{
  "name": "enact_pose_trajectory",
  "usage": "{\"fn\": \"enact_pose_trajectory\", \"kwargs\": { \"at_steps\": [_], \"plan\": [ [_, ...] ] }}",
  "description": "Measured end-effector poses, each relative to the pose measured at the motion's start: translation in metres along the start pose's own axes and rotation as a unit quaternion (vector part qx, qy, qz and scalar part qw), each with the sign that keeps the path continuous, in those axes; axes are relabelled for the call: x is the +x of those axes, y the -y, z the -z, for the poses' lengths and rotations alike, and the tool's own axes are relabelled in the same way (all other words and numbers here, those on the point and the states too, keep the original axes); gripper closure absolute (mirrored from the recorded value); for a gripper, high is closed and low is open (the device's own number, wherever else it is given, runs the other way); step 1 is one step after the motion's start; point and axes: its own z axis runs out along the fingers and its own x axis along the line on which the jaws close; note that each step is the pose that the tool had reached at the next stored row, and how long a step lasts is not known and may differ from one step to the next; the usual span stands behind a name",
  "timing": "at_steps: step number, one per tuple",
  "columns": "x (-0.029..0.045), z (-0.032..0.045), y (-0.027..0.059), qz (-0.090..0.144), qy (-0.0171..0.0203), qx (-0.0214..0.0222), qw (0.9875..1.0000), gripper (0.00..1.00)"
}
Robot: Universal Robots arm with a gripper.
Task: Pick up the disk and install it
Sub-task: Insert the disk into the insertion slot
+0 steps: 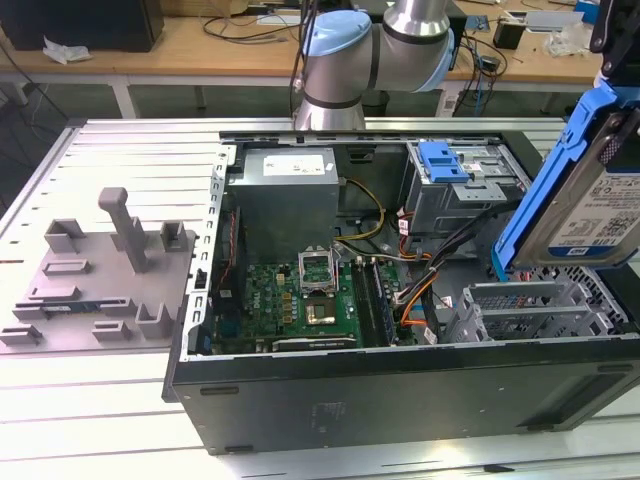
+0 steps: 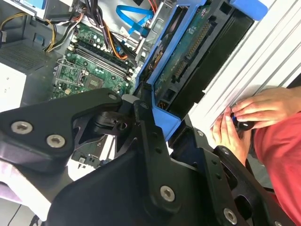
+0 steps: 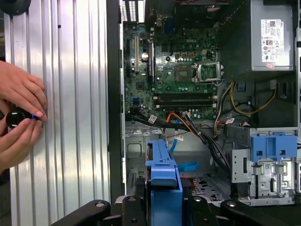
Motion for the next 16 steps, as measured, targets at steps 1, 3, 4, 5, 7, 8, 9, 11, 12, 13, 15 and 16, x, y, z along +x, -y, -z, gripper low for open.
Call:
{"fn": "enact_pose_trajectory", "kwargs": {
  "at_steps": [1,3,4,5,7,8,9,11,12,13,15,16],
  "plan": [
    [0.0001,-0.0014,0.0001,0.000,0.0002,0.0000,1.0000,0.63],
    [0.0005,-0.0032,0.0001,0.000,0.0007,0.0000,1.0000,0.63],
    [0.0010,-0.0050,0.0001,0.000,0.0015,0.0000,1.0000,0.63],
    [0.0012,-0.0056,0.0001,0.000,0.0018,0.0000,1.0000,0.63],
    [0.0015,-0.0074,0.0001,0.000,0.0028,0.0000,1.0000,0.63],
    [0.0017,-0.0087,0.0002,0.000,0.0037,0.0000,1.0000,0.63],
    [0.0019,-0.0095,0.0002,0.000,0.0042,-0.0001,1.0000,0.63],
    [0.0022,-0.0111,0.0002,0.000,0.0054,-0.0001,1.0000,0.63],
    [0.0023,-0.0117,0.0002,0.000,0.0058,-0.0001,1.0000,0.63],
    [0.0025,-0.0123,0.0002,0.000,0.0062,-0.0001,1.0000,0.63],
    [0.0027,-0.0136,0.0002,0.000,0.0072,-0.0001,1.0000,0.63],
    [0.0030,-0.0147,0.0002,0.000,0.0079,-0.0001,1.0000,0.63]
  ]
}}
